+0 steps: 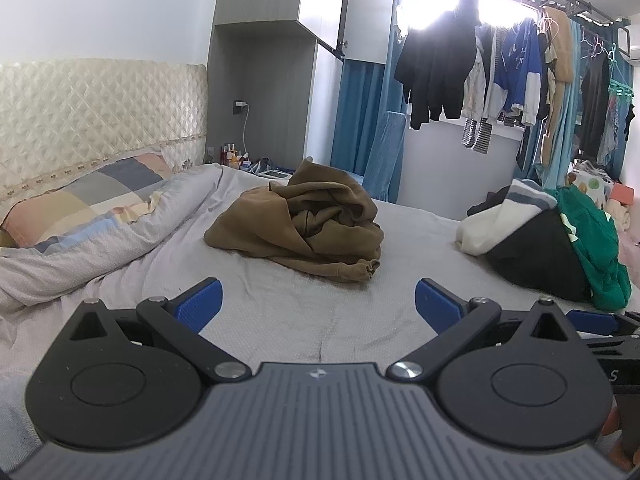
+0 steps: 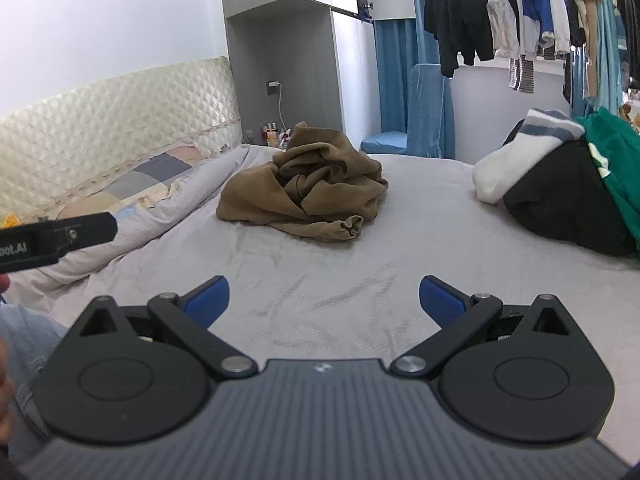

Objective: Fold large clothes

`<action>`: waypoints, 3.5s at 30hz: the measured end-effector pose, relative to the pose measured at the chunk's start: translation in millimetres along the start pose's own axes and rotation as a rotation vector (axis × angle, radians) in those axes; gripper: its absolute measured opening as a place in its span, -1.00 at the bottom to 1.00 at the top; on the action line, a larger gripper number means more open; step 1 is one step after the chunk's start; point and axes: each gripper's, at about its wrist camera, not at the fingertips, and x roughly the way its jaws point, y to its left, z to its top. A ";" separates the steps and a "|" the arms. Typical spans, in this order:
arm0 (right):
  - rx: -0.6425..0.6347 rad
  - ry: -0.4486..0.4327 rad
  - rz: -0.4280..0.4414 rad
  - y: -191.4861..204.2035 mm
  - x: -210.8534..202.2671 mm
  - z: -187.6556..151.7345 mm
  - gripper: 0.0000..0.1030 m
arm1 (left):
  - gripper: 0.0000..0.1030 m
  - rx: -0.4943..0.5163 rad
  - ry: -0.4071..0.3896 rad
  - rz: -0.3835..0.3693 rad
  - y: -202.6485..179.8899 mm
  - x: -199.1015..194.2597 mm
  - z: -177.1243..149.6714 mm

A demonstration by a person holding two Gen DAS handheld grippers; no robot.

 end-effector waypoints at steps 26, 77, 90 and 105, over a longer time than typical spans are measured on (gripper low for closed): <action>-0.002 0.027 -0.003 -1.4 7.8 -1.8 1.00 | 1.00 -0.002 0.016 0.008 11.1 17.0 -5.7; 0.135 0.181 -0.062 3.5 285.4 87.8 1.00 | 1.00 -0.081 0.098 0.008 95.3 356.4 74.9; 0.185 0.046 -0.034 -17.2 415.4 106.1 0.89 | 0.90 -0.179 0.076 -0.036 113.0 549.8 59.3; 0.155 -0.086 -0.083 -43.9 496.0 129.9 -0.45 | -0.49 -0.113 0.071 0.160 102.1 636.0 93.3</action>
